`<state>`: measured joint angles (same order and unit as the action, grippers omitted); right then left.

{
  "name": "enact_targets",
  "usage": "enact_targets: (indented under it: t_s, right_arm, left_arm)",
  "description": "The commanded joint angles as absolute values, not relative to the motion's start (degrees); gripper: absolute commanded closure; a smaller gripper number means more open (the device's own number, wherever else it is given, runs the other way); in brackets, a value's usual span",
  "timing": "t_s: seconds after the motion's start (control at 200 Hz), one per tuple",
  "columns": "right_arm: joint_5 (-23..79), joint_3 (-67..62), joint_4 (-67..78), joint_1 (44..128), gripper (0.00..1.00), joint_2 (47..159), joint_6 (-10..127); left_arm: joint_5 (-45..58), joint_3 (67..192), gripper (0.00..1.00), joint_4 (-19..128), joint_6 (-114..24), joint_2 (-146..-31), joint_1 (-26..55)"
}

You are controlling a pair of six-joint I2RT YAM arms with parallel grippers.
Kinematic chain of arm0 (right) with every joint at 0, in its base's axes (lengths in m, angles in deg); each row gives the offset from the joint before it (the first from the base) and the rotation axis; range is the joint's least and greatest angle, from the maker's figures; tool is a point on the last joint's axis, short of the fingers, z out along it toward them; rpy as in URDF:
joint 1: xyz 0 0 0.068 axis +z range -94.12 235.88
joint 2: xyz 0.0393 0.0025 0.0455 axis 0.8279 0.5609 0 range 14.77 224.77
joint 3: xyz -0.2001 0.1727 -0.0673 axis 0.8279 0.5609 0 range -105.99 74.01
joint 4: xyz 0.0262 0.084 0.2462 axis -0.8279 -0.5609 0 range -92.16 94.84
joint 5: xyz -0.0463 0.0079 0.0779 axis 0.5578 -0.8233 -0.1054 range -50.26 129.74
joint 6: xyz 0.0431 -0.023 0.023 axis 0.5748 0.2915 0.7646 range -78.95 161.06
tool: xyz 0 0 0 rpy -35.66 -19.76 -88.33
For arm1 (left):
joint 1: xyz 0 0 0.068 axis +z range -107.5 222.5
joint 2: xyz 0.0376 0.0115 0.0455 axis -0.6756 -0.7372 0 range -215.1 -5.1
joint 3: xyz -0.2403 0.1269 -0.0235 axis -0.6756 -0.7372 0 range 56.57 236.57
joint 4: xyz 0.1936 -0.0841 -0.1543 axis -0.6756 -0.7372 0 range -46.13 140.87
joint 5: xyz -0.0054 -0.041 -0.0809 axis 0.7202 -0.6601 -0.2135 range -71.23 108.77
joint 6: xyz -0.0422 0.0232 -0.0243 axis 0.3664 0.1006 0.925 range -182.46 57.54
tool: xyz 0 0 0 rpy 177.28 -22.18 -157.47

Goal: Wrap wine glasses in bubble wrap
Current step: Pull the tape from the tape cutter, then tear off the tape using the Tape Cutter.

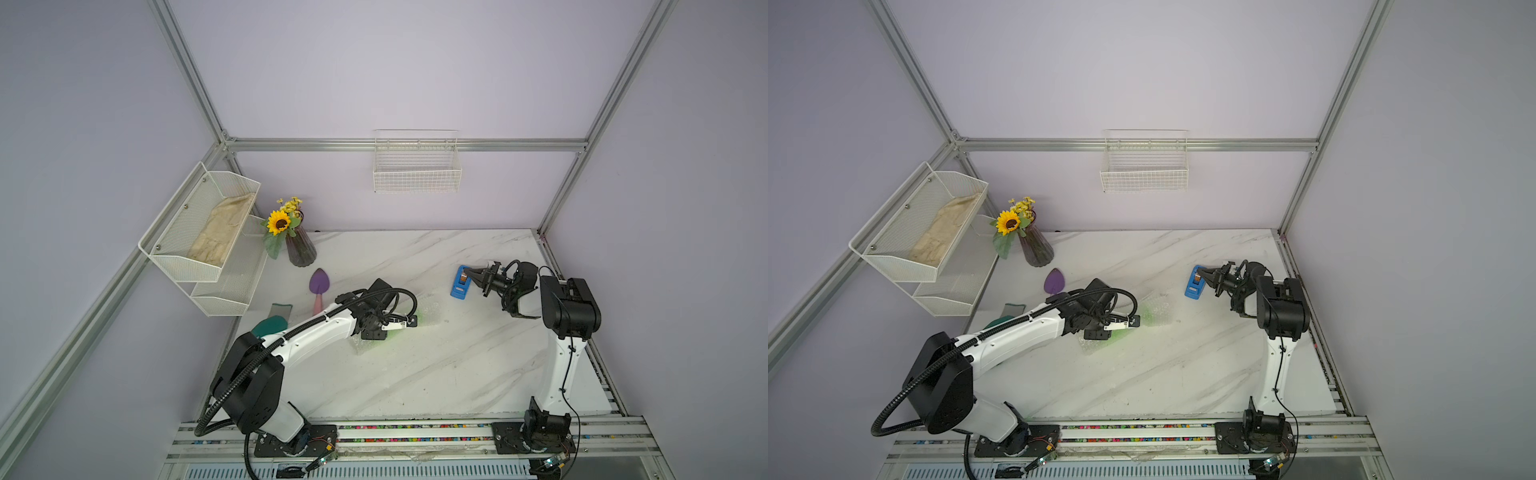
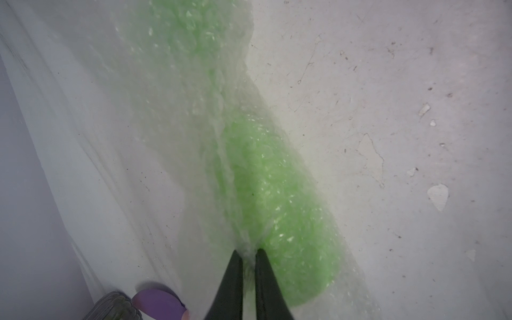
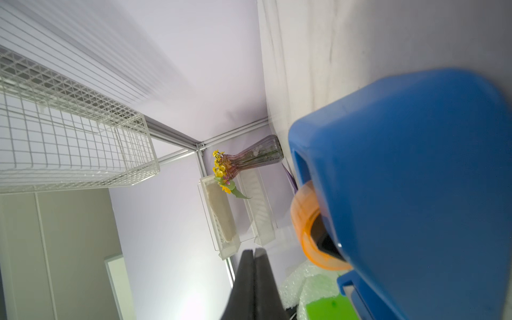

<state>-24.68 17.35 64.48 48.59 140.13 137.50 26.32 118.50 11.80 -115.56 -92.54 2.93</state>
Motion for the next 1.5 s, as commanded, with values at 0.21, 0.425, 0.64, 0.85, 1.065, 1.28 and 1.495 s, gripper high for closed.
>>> enact_targets:
  t_s: [0.21, 0.425, 0.64, 0.85, 1.065, 1.28, 1.495]
  right_arm:
    - [-22.8, 7.9, 41.1, 49.1, 1.00, 133.0, 122.1]
    - [-22.0, 1.7, 34.2, 49.4, 1.00, 131.2, 119.4]
    - [-20.4, 14.9, 32.1, 53.2, 1.00, 124.2, 115.1]
    - [-17.9, 24.1, 29.3, 55.9, 1.00, 123.1, 108.8]
    - [-16.3, 26.1, 22.9, 56.7, 1.00, 124.8, 101.7]
    - [-14.1, 26.4, 17.0, 56.8, 1.00, 126.0, 95.3]
    - [-10.4, 23.9, 10.0, 57.0, 1.00, 127.0, 89.7]
  left_arm:
    - [25.8, 119.0, 0.88, 10.8, -115.7, -93.3, 2.4]
    - [26.5, 118.8, 0.88, 10.8, -115.6, -92.5, 2.2]
    - [26.3, 118.5, 0.88, 10.8, -115.5, -92.6, 2.2]
    - [25.9, 118.2, 0.89, 10.7, -115.6, -92.9, 2.2]
    - [26.1, 117.8, 0.89, 10.7, -115.6, -92.6, 2.2]
    - [26.0, 117.3, 0.89, 11.0, -115.6, -92.5, 2.2]
    - [26.1, 117.5, 0.89, 11.0, -115.6, -92.5, 2.2]
